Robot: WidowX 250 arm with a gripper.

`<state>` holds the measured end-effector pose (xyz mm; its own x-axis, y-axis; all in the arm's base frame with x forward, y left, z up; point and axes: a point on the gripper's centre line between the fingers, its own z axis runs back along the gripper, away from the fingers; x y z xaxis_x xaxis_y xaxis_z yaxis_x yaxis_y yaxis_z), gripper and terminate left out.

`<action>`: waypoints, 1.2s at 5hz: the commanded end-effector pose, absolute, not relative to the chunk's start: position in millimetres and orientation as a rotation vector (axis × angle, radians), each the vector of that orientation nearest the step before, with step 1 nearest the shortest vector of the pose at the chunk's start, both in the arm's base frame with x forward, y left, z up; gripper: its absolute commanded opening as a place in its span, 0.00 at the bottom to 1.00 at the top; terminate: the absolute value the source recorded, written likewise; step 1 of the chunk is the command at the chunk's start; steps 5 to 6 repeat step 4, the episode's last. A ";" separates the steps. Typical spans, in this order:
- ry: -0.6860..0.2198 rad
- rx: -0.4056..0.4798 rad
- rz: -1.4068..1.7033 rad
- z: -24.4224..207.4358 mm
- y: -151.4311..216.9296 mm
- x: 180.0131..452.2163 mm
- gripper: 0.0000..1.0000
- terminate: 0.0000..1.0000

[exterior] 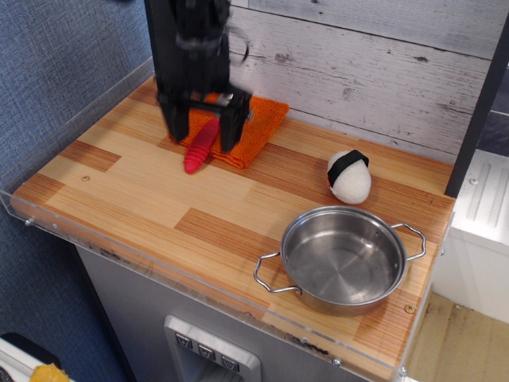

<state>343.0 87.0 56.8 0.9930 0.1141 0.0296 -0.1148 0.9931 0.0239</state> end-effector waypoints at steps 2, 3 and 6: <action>-0.111 0.055 0.114 123.6 62.0 315.5 1.00 0.00; -0.111 0.055 0.114 123.6 62.0 315.5 1.00 0.00; -0.111 0.055 0.114 123.6 62.0 315.5 1.00 1.00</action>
